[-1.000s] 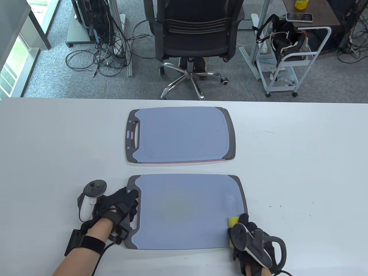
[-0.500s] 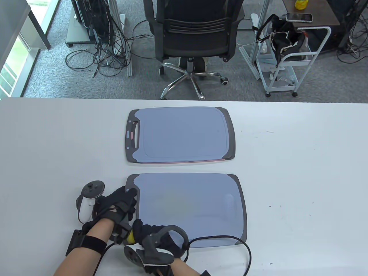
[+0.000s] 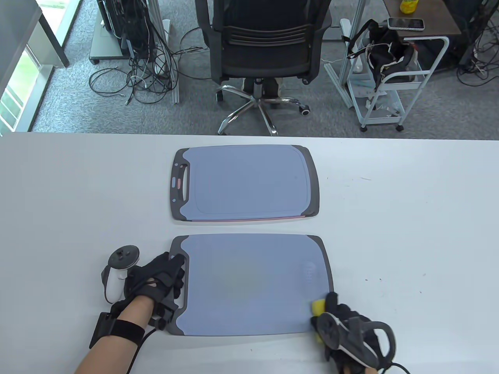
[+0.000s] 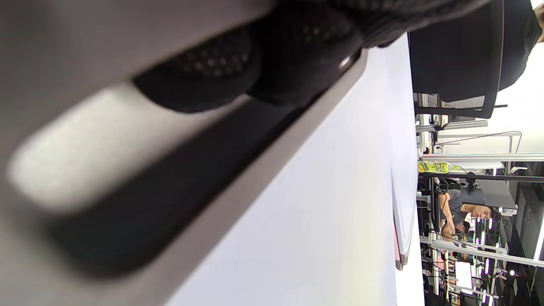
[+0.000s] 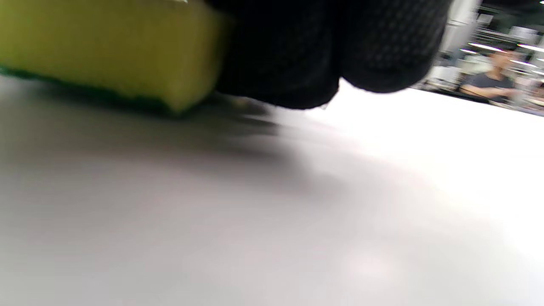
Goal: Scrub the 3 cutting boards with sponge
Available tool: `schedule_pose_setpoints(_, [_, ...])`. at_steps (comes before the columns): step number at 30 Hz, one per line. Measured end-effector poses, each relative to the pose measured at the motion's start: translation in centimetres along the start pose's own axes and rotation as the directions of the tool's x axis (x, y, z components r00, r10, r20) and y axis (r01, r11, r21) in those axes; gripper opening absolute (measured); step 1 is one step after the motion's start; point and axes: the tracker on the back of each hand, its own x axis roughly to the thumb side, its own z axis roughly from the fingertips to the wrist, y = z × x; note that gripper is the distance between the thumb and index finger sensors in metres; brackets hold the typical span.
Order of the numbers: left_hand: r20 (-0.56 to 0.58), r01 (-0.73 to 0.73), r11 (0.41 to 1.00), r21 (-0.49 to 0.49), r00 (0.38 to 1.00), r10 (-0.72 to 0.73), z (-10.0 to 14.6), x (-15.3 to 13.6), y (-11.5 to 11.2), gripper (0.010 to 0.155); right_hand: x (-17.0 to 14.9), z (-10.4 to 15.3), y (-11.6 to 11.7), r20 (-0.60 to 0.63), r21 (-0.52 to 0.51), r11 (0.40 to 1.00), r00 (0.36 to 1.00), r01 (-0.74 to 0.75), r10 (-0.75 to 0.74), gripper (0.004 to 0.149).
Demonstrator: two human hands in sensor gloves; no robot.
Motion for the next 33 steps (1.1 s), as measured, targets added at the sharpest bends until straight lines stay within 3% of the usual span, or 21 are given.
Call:
schedule_pose_setpoints(3, [0.006, -0.014, 1.0, -0.023, 1.0, 0.014, 0.1, -0.1, 0.1, 0.052, -3.0, -0.1, 0.3, -0.073, 0.003, 1.0, 0.997, 0.028, -0.028, 0.076])
schedule_pose_setpoints(5, [0.04, -0.02, 0.999, -0.028, 0.999, 0.021, 0.5, -0.2, 0.3, 0.052, -3.9, 0.0, 0.0, -0.098, -0.054, 0.996, 0.992, 0.072, -0.077, 0.076])
schedule_pose_setpoints(7, [0.131, 0.009, 1.0, -0.007, 0.991, -0.008, 1.1, 0.2, 0.8, 0.051, -4.4, 0.1, -0.4, -0.104, -0.117, 0.981, 0.98, 0.155, -0.167, 0.076])
schedule_pose_setpoints(9, [0.271, 0.043, 0.999, 0.027, 0.961, -0.049, 2.1, 1.5, 1.6, 0.05, -4.8, 0.1, -0.4, -0.114, -0.11, 0.975, 0.972, 0.193, -0.205, 0.076])
schedule_pose_setpoints(11, [0.462, 0.085, 0.991, 0.105, 0.878, -0.124, 3.8, 3.5, 2.4, 0.05, -5.1, 0.1, -0.4, -0.122, -0.093, 0.974, 0.969, 0.204, -0.215, 0.076])
schedule_pose_setpoints(13, [0.676, 0.095, 0.938, 0.334, 0.67, -0.308, 6.8, 5.5, 2.9, 0.051, -5.5, 0.1, -0.5, -0.137, -0.099, 0.963, 0.955, 0.252, -0.264, 0.076])
schedule_pose_setpoints(14, [0.72, 0.056, 0.908, 0.416, 0.589, -0.367, 8.1, 6.1, 2.9, 0.052, -5.6, 0.1, -0.5, -0.14, -0.103, 0.957, 0.948, 0.273, -0.285, 0.076])
schedule_pose_setpoints(15, [0.745, 0.048, 0.856, 0.514, 0.469, -0.474, 9.8, 7.1, 3.0, 0.052, -5.7, 0.2, -0.5, -0.143, -0.11, 0.948, 0.94, 0.297, -0.311, 0.076])
schedule_pose_setpoints(16, [0.747, 0.069, 0.831, 0.552, 0.403, -0.529, 10.9, 8.0, 3.3, 0.051, -5.8, 0.2, -0.6, -0.144, -0.118, 0.942, 0.933, 0.315, -0.33, 0.076])
schedule_pose_setpoints(19, [0.768, 0.263, 0.843, 0.469, 0.349, -0.537, 12.2, 8.6, 3.4, 0.043, -5.9, 0.4, -0.8, -0.14, -0.133, 0.937, 0.93, 0.322, -0.34, 0.076])
schedule_pose_setpoints(23, [0.692, 0.599, 0.688, 0.41, 0.288, -0.662, 10.8, 6.1, 2.1, 0.041, -6.2, 0.6, -0.7, -0.158, -0.137, 0.929, 0.919, 0.343, -0.362, 0.076])
schedule_pose_setpoints(24, [0.667, 0.645, 0.621, 0.446, 0.223, -0.711, 10.7, 5.5, 1.3, 0.04, -6.2, 0.6, -0.6, -0.164, -0.132, 0.925, 0.912, 0.357, -0.376, 0.076])
schedule_pose_setpoints(25, [0.623, 0.67, 0.501, 0.548, 0.072, -0.779, 10.5, 5.1, 0.4, 0.04, -6.1, 0.7, -0.5, -0.172, -0.126, 0.92, 0.905, 0.371, -0.388, 0.076])
schedule_pose_setpoints(26, [0.596, 0.681, 0.42, 0.6, -0.03, -0.802, 10.5, 4.8, -0.7, 0.041, -6.0, 0.7, -0.4, -0.178, -0.123, 0.926, 0.91, 0.357, -0.375, 0.076])
schedule_pose_setpoints(28, [0.548, 0.663, 0.348, 0.663, -0.112, -0.829, 10.6, 4.7, -1.6, 0.041, -5.9, 0.9, -0.5, -0.186, -0.119, 0.939, 0.922, 0.323, -0.34, 0.076])
schedule_pose_setpoints(33, [0.437, 0.633, 0.237, 0.737, -0.178, -0.882, 10.6, 4.4, -2.7, 0.041, -6.2, 1.4, -0.4, -0.223, -0.135, 0.935, 0.91, 0.327, -0.35, 0.076])
